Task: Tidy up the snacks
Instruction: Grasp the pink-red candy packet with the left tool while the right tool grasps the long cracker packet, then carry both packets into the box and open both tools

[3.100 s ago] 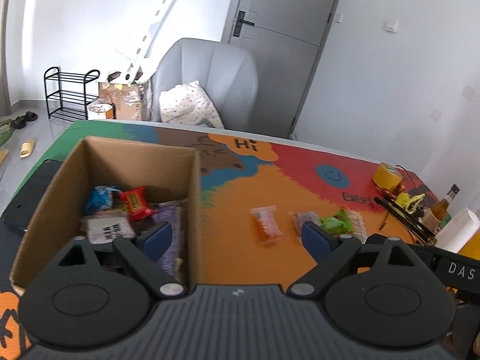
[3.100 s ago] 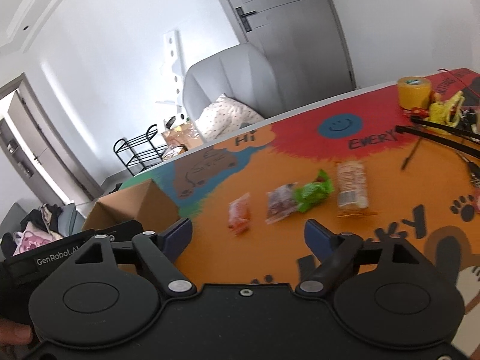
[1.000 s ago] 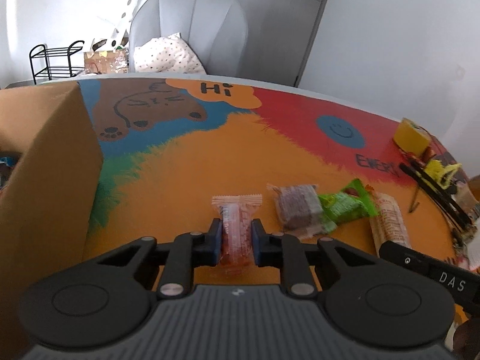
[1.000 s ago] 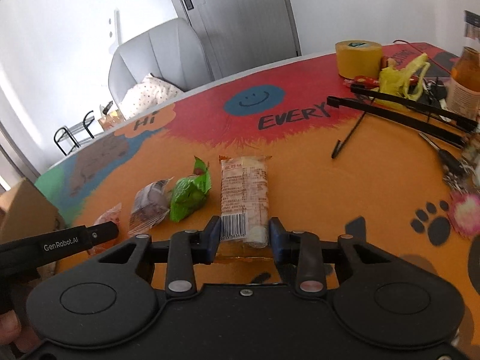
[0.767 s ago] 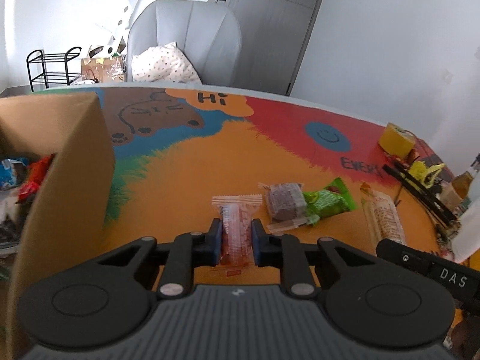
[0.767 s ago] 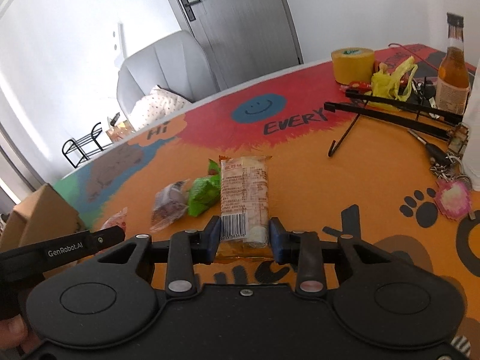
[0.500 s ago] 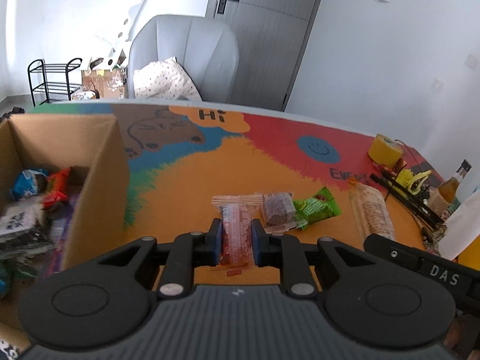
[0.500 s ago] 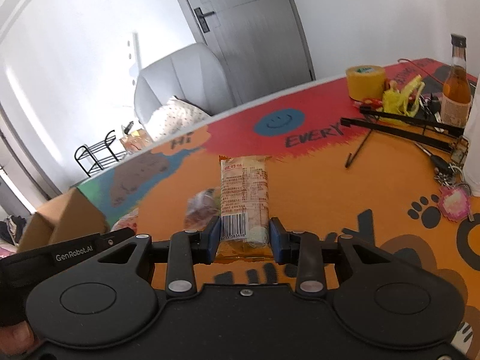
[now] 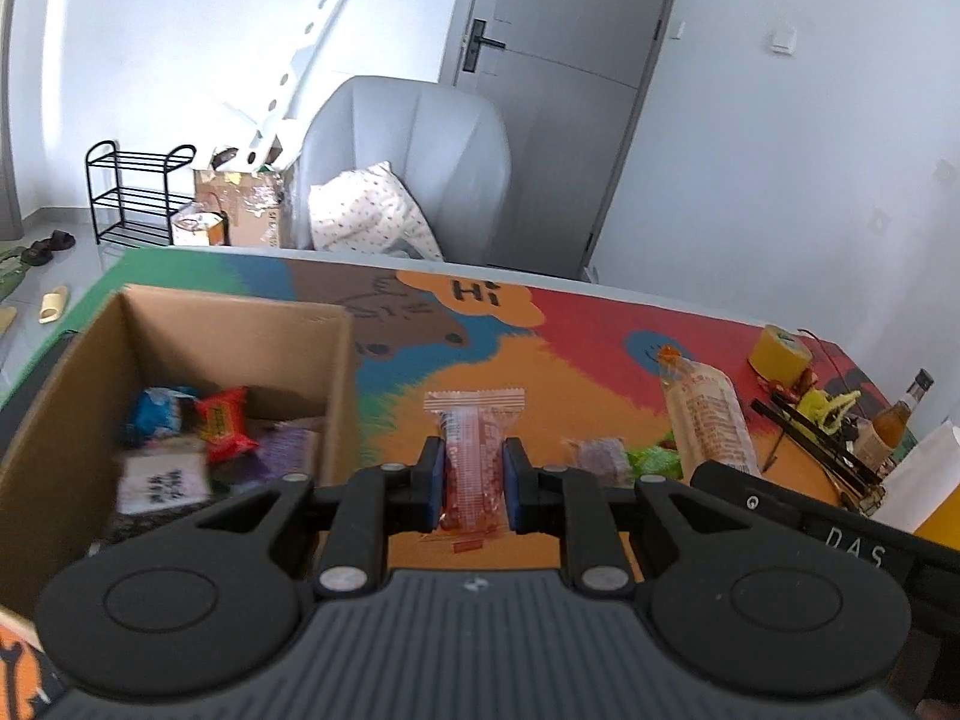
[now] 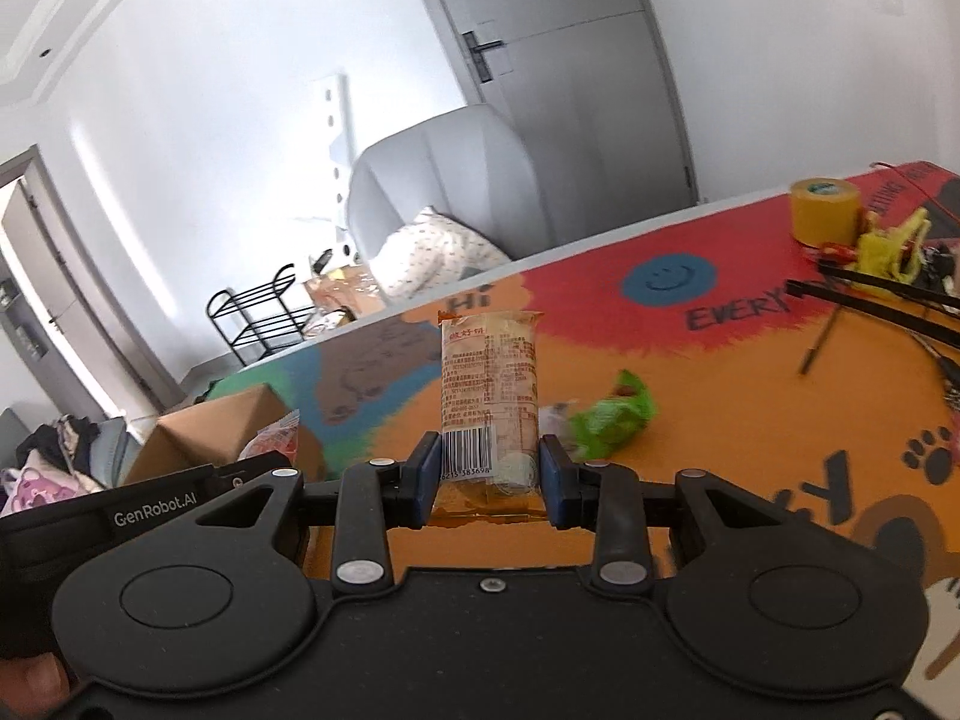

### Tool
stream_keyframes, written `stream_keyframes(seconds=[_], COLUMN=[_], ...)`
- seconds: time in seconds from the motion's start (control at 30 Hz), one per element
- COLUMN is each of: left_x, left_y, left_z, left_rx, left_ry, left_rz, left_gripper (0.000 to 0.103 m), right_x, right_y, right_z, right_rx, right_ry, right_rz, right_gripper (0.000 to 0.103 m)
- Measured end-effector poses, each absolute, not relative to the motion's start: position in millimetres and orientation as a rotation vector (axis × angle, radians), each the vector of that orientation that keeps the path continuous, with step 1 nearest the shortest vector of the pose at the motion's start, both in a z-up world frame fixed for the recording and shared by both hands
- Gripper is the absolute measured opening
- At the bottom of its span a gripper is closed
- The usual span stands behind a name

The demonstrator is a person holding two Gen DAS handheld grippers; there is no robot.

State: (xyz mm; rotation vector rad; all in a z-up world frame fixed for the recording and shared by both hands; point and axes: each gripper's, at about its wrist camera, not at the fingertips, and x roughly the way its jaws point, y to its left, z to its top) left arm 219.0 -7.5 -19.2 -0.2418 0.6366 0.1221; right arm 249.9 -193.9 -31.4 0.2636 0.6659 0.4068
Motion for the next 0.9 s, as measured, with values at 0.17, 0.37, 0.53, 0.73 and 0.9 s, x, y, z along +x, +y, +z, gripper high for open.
stream_keyframes(seconds=[0.17,0.37,0.53,0.73,0.9], left_x=[207,193,181,165,159], left_y=[11,35,53,76,88], left_z=[-15,-11,-10,-13,-17], left_rx=[-0.247,-0.259,-0.266,-0.288,-0.307], left_ry=[0.632,0.616,0.625,0.631,0.658], left_rz=[0.148,0.191,0.233,0.285,0.299], left_gripper=[0.019,0.019,0.019,0.019,0.019], right_x=[247,241,238,231,224], right_y=[-170,-143,-119,-96,-79], right_z=[-24,-16,-15,-11,-9], right_rx=[0.248,0.244,0.232,0.212,0.191], right_ry=[0.662,0.648,0.656,0.661,0.663], right_rz=[0.460,0.520,0.579,0.637,0.669], right_gripper=[0.033,0.033,0.033,0.033,0.033])
